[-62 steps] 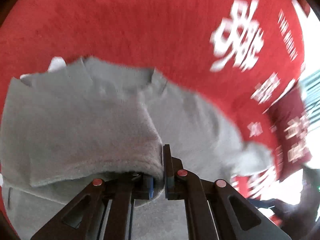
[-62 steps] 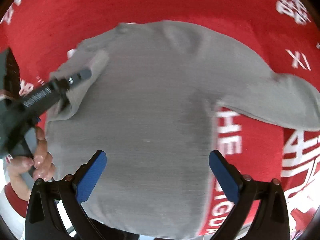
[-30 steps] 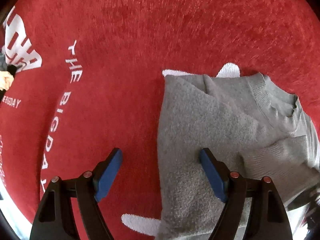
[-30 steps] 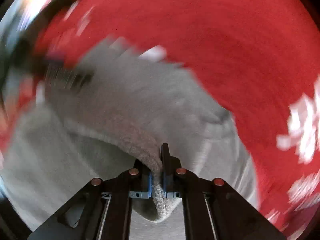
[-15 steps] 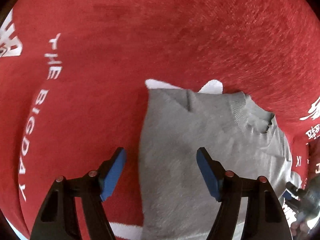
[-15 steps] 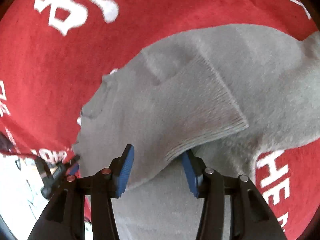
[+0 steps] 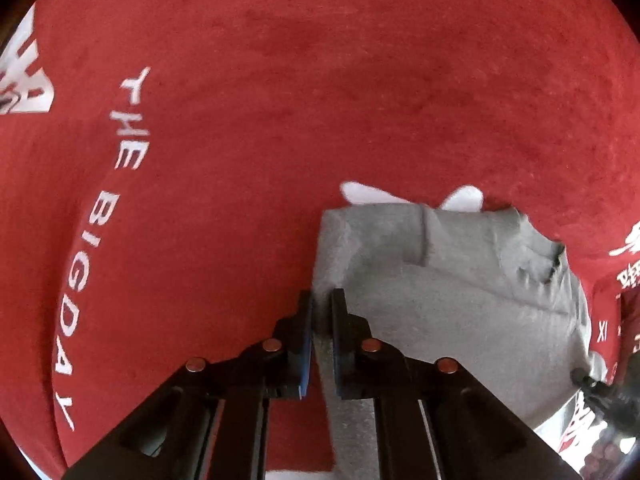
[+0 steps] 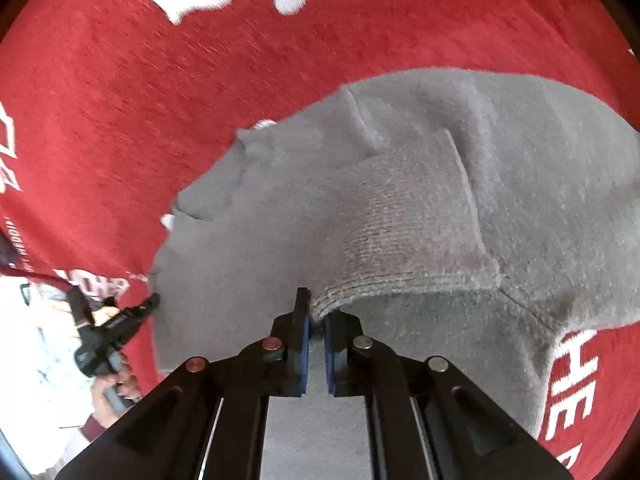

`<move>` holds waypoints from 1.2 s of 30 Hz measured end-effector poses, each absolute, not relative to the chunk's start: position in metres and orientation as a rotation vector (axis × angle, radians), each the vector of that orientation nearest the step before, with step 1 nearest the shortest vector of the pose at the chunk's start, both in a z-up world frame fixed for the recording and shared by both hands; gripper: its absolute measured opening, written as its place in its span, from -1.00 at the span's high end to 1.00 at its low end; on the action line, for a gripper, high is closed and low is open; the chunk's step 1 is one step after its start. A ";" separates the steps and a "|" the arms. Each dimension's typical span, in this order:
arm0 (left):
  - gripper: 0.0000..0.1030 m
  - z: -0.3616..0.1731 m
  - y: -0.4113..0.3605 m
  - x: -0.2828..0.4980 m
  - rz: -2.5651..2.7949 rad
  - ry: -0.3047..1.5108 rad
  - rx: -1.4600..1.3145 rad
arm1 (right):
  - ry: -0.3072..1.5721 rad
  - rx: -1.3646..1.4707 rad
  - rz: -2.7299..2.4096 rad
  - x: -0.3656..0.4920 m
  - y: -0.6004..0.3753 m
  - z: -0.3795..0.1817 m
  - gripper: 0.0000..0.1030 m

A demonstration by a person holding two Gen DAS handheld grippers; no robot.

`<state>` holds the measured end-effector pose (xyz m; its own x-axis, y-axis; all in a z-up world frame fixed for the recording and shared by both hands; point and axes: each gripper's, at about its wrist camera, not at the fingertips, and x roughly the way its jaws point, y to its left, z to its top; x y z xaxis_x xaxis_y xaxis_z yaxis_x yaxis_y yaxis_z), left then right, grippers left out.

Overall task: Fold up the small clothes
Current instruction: 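Grasp the other sleeve of the sweater with the right gripper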

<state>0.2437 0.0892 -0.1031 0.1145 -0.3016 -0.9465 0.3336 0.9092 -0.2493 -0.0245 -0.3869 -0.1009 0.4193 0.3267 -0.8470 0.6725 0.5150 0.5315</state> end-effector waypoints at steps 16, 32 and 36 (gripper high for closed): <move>0.06 -0.057 0.109 0.168 -0.460 1.368 0.191 | 1.183 1.133 -0.276 -0.069 -0.383 -0.080 -0.03; -0.19 -0.061 0.109 0.125 -0.395 1.398 0.329 | 1.218 1.141 -0.288 -0.113 -0.367 -0.073 -0.03; -0.19 -0.063 0.055 0.090 -0.494 1.419 0.398 | 1.216 1.161 -0.313 -0.130 -0.371 -0.070 -0.04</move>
